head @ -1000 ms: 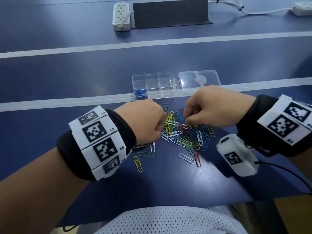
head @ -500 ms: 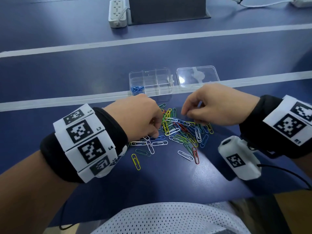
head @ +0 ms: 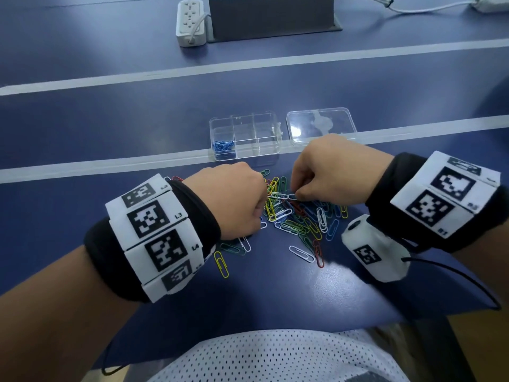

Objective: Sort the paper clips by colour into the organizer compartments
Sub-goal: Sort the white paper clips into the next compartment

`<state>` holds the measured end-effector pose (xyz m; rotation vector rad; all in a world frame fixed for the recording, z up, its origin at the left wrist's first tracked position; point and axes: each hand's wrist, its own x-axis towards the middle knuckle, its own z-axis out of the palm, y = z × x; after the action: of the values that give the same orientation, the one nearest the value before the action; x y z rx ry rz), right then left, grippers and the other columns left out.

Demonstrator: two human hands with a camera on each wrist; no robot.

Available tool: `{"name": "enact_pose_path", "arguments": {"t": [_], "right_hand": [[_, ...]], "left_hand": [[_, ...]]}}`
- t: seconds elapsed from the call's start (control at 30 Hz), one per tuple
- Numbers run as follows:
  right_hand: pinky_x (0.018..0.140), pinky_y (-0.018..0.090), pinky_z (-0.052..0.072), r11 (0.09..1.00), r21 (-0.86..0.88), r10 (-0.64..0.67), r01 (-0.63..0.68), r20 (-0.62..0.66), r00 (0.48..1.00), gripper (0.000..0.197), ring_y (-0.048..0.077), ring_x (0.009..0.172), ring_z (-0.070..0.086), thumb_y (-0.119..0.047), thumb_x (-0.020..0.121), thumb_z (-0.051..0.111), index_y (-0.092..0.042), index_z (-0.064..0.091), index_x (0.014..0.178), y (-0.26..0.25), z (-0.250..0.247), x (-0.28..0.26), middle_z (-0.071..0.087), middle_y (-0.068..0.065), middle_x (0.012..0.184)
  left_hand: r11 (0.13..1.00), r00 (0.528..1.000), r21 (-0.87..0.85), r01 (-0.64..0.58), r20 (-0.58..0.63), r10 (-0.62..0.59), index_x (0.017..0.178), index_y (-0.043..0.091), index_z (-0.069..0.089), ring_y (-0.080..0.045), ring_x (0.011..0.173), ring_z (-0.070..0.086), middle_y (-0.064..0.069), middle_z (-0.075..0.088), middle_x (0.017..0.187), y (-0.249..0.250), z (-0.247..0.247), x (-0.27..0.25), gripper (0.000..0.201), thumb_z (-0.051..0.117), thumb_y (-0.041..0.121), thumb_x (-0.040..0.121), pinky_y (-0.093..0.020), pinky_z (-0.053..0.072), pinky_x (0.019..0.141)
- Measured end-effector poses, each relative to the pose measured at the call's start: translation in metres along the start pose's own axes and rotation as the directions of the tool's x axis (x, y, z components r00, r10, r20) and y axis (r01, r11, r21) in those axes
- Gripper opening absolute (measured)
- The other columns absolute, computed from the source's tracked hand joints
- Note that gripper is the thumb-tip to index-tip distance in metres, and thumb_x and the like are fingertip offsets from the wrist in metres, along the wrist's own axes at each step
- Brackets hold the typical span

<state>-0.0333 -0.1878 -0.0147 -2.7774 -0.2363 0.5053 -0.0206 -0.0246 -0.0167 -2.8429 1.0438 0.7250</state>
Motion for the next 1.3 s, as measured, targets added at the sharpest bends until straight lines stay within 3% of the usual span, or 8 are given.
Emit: {"name": "enact_pose_path", "arguments": {"t": [0.13, 0.3, 0.53, 0.6, 0.7, 0.83, 1.1, 1.3], "right_hand": [[0.058, 0.014, 0.047, 0.983, 0.175, 0.053, -0.059, 0.039, 0.998, 0.017, -0.001, 0.050, 0.056, -0.015, 0.077, 0.064, -0.028, 0.069, 0.086, 0.011, -0.008, -0.003, 0.067, -0.008, 0.063], [0.068, 0.025, 0.059, 0.815, 0.547, 0.117, -0.190, 0.166, 0.979, 0.024, 0.017, 0.062, 0.066, 0.000, 0.086, 0.055, -0.018, 0.070, 0.090, 0.025, -0.013, -0.014, 0.067, 0.013, 0.072], [0.040, 0.023, 0.047, 0.594, 0.725, 0.248, -0.348, 0.246, 0.937, 0.027, 0.021, 0.050, 0.050, -0.002, 0.080, 0.035, -0.010, 0.058, 0.068, 0.029, -0.008, -0.028, 0.052, 0.007, 0.052], [0.044, 0.024, 0.042, 0.669, 0.664, 0.280, -0.333, 0.191, 0.941, 0.017, 0.021, 0.051, 0.046, -0.019, 0.079, 0.047, -0.012, 0.055, 0.065, 0.031, -0.008, -0.030, 0.052, 0.002, 0.051], [0.052, 0.022, 0.034, 0.934, 0.255, 0.242, -0.250, 0.062, 0.968, 0.026, 0.010, 0.054, 0.046, -0.040, 0.082, 0.060, -0.020, 0.058, 0.065, 0.032, -0.005, -0.032, 0.051, -0.006, 0.057], [0.059, 0.025, 0.038, 0.975, 0.022, 0.221, -0.222, 0.049, 0.974, 0.024, 0.010, 0.065, 0.052, -0.045, 0.080, 0.064, -0.022, 0.065, 0.071, 0.025, 0.002, -0.029, 0.062, -0.003, 0.068], [0.052, 0.016, 0.040, 0.960, 0.179, 0.196, -0.214, 0.112, 0.974, 0.013, 0.008, 0.053, 0.050, -0.030, 0.080, 0.058, -0.022, 0.059, 0.069, 0.027, -0.002, -0.024, 0.055, -0.007, 0.056], [0.058, 0.036, 0.047, 0.804, 0.542, 0.161, -0.245, 0.197, 0.967, 0.005, 0.026, 0.059, 0.053, -0.008, 0.075, 0.056, -0.013, 0.054, 0.075, 0.038, 0.000, -0.029, 0.060, 0.007, 0.057]], "left_hand": [[0.999, 1.000, -0.040, 0.004, 0.029, -0.003, 0.052, 0.029, 0.041, -0.025, 0.084, 0.060, 0.008, 0.048, 0.074, -0.004, 0.001, 0.000, 0.025, 0.053, 0.028, 0.074, -0.040, 0.054, 0.080], [0.999, 1.000, -0.040, -0.002, -0.019, 0.002, 0.076, 0.027, 0.060, -0.024, 0.088, 0.060, 0.004, 0.057, 0.086, -0.005, 0.002, 0.002, 0.006, 0.059, 0.033, 0.076, -0.038, 0.053, 0.082], [0.999, 0.998, -0.050, 0.009, -0.058, -0.012, 0.080, 0.022, 0.061, -0.024, 0.087, 0.061, 0.003, 0.064, 0.084, -0.005, 0.002, 0.006, 0.009, 0.057, 0.029, 0.083, -0.038, 0.053, 0.081], [0.998, 0.997, -0.054, 0.020, -0.074, -0.024, 0.077, 0.025, 0.057, -0.025, 0.086, 0.061, 0.004, 0.060, 0.080, -0.005, 0.001, 0.007, 0.009, 0.056, 0.029, 0.085, -0.039, 0.054, 0.080], [0.998, 0.996, -0.055, 0.023, -0.086, -0.027, 0.080, 0.024, 0.062, -0.024, 0.087, 0.062, 0.003, 0.064, 0.083, -0.003, 0.000, 0.007, 0.006, 0.059, 0.027, 0.083, -0.036, 0.053, 0.080], [1.000, 0.993, -0.010, 0.008, -0.114, -0.009, 0.080, 0.023, 0.067, -0.025, 0.085, 0.064, -0.001, 0.069, 0.084, -0.002, 0.000, 0.007, 0.012, 0.056, 0.025, 0.081, -0.036, 0.055, 0.079], [0.999, 0.996, -0.008, 0.034, -0.084, -0.035, 0.065, 0.024, 0.050, -0.026, 0.083, 0.061, 0.001, 0.059, 0.080, -0.007, -0.004, 0.001, 0.011, 0.054, 0.025, 0.075, -0.037, 0.055, 0.075], [0.998, 0.990, -0.067, 0.011, -0.142, -0.021, 0.068, 0.022, 0.051, -0.020, 0.073, 0.054, 0.006, 0.054, 0.069, -0.004, -0.010, -0.003, 0.006, 0.055, 0.023, 0.074, -0.032, 0.052, 0.070]]}}
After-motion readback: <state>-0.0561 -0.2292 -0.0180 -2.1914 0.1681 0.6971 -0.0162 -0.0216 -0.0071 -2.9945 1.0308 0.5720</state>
